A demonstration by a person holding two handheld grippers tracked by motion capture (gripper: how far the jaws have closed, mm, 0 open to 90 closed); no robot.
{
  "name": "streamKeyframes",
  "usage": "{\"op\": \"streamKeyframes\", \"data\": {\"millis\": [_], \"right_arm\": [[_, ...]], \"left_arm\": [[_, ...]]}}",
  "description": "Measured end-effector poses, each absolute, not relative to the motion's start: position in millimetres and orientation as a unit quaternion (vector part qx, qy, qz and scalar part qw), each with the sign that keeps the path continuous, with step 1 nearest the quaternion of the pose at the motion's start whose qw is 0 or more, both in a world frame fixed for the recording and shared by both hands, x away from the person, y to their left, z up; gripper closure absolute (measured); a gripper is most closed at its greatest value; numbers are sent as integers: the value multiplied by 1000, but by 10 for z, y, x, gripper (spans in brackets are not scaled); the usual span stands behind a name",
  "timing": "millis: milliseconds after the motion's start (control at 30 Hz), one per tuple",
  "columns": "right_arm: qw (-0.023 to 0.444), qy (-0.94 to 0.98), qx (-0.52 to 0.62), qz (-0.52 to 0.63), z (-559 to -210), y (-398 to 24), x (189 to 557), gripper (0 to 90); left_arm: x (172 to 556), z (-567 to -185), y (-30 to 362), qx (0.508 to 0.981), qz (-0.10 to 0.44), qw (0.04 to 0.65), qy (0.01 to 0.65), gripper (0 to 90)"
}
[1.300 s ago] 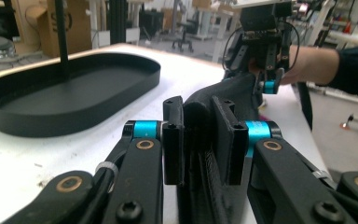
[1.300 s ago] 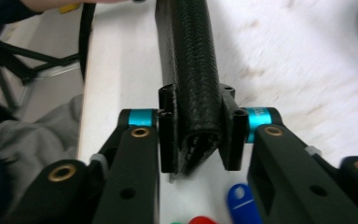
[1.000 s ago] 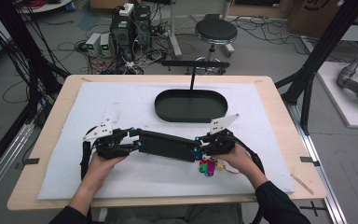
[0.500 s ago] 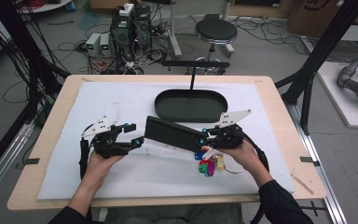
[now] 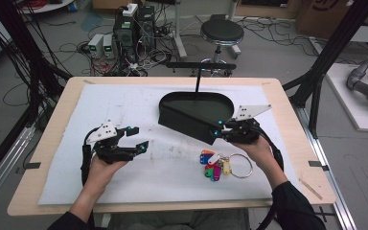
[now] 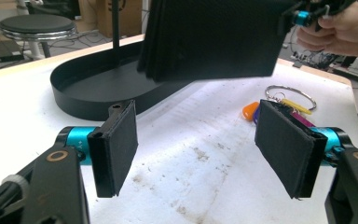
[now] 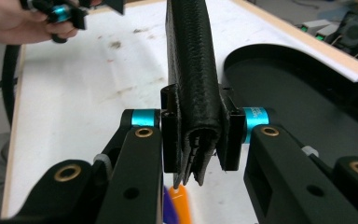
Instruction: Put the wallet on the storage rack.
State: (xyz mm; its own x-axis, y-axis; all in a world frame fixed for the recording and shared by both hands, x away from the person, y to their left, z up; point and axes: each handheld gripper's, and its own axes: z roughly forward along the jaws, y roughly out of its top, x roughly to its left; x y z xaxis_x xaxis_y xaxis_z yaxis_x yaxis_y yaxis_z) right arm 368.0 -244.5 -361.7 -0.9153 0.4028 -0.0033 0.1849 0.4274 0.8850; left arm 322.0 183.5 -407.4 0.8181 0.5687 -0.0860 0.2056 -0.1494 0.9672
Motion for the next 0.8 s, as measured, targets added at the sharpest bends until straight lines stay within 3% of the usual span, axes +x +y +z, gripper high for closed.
{"op": "streamKeyframes", "data": {"millis": [800], "right_arm": [[169, 837, 207, 477, -3282, -2693, 4082, 759]], "left_arm": [[2913, -4057, 2062, 731, 185, 599, 269, 288]]}}
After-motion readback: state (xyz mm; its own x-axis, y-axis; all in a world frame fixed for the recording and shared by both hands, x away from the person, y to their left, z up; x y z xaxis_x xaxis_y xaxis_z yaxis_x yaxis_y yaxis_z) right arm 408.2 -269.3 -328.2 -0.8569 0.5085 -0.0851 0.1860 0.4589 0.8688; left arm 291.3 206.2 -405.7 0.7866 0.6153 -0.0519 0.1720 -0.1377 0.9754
